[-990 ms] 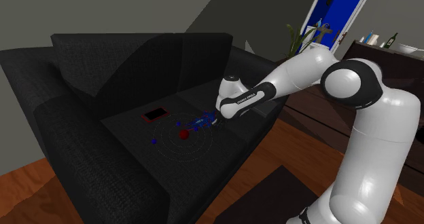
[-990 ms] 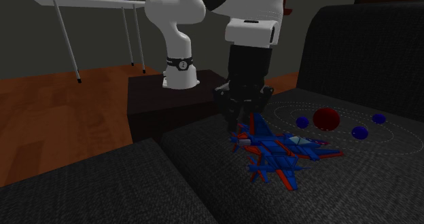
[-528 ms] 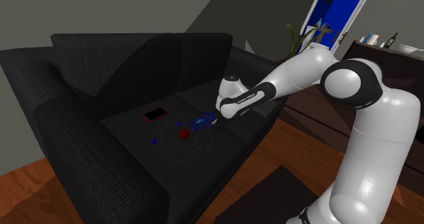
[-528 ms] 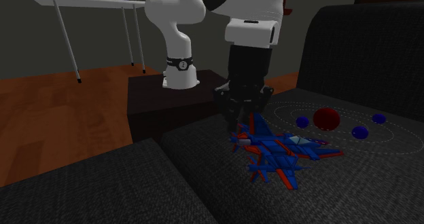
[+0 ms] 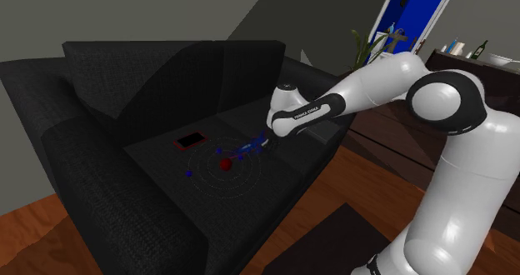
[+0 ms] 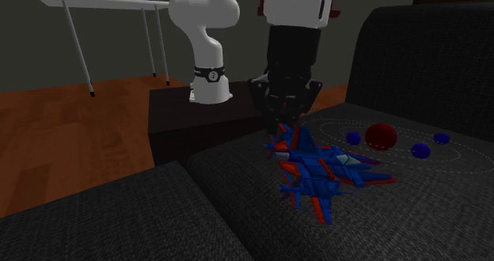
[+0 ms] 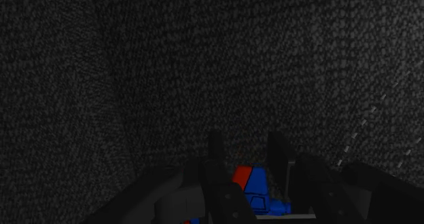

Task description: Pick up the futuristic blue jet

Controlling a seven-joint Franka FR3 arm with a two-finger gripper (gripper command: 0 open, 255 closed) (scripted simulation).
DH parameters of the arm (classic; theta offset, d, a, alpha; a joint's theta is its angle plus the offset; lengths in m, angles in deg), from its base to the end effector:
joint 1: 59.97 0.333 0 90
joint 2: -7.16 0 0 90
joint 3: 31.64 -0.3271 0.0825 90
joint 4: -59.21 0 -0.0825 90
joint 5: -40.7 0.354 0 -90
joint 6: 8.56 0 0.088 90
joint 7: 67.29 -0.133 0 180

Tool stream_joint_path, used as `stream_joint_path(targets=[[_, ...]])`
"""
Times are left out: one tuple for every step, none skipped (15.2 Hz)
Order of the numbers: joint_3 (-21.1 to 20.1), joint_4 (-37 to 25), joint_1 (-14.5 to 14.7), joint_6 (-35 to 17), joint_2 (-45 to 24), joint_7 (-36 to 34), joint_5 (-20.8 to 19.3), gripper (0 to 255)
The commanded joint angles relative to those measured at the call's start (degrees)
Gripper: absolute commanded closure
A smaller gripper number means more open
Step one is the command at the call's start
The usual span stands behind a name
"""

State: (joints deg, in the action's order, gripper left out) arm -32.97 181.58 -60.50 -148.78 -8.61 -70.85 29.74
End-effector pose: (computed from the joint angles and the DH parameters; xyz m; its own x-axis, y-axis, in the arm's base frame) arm 0.5590 0.0043 0.2873 0.9946 0.0977 0.0354 0.0929 -0.9886 0.1187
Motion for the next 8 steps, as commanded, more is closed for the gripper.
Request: stream_joint_path(targets=[[-0.11,-0.15,-0.05,1.37,1.22,0.32,0.3,255],[-0.16,-0.29,-0.07,2.03,1.75,0.47,0.44,255],[-0.2,-0.45,-0.09,2.7,2.27,0.63,0.57,255],[-0.25,-0.62,-0.1,3.37,2.77,0.78,0.71,255],[-0.29,-0.81,-0.11,4.04,3.27,0.93,0.84,255],[-0.33,-1.0,-0.13,4.72,3.76,1.07,0.97,255],[-0.37,-1.21,-0.14,5.4,4.24,1.22,1.1,255],[-0.37,-1.23,-0.14,5.5,4.32,1.24,1.12,255]])
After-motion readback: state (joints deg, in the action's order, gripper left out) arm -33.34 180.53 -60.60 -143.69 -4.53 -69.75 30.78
